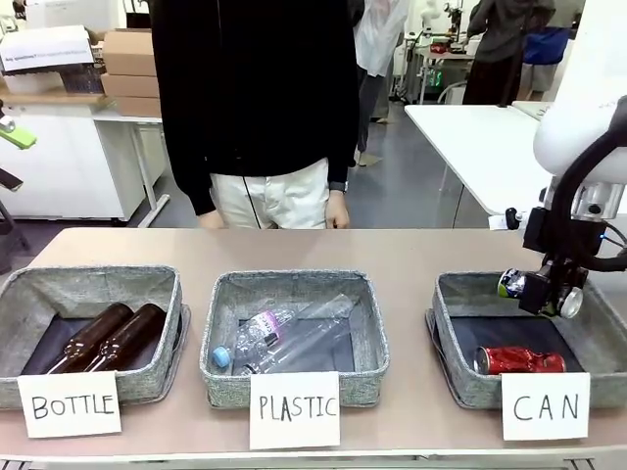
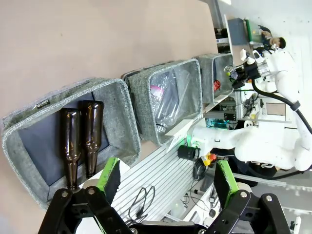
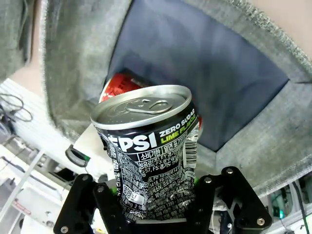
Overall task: Sort the can waste into the basket.
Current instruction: Pick up the can waste from the table and place it in the right Fabric basket.
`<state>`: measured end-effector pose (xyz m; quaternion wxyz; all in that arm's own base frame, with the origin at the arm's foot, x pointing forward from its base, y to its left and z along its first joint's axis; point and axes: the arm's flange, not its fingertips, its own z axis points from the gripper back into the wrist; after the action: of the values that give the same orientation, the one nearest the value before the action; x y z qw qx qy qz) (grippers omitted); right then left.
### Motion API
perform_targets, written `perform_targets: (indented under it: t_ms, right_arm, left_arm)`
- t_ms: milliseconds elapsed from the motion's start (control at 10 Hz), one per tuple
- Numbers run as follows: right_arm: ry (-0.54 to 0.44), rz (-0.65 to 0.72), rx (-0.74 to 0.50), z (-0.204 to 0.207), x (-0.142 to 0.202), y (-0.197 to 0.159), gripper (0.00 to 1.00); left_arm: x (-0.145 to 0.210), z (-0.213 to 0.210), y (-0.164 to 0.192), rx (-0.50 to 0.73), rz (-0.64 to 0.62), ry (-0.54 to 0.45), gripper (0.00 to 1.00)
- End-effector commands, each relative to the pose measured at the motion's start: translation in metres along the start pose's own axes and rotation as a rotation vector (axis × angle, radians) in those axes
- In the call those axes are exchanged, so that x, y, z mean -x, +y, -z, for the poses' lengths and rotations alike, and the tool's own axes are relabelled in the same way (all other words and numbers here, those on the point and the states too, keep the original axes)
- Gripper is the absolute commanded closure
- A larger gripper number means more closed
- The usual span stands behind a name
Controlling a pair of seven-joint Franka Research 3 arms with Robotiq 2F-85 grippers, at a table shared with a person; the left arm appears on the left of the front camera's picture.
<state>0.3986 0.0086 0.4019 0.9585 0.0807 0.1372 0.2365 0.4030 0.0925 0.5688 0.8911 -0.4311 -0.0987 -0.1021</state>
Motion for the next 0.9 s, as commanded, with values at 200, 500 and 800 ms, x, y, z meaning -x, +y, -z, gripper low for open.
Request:
perform_targets:
  t_ms: [200, 500, 800]
  right_arm:
    - [-0.023, -0.039, 0.005, -0.0166, 0.0006, -0.0064, 0.48]
    - [-0.029, -0.04, 0.004, -0.0203, 0.0007, -0.0083, 0.0]
    - [-0.022, -0.053, 0.003, -0.0188, -0.0047, -0.0053, 0.05]
  left_arm:
    - [0.0019, -0.0007, -0.0016, -0.004, -0.001, 0.001, 0.0]
    - [0.0019, -0.0007, -0.0016, -0.004, -0.001, 0.001, 0.0]
    - [0.0019, -0.0007, -0.0016, -0.004, -0.001, 0.001, 0.0]
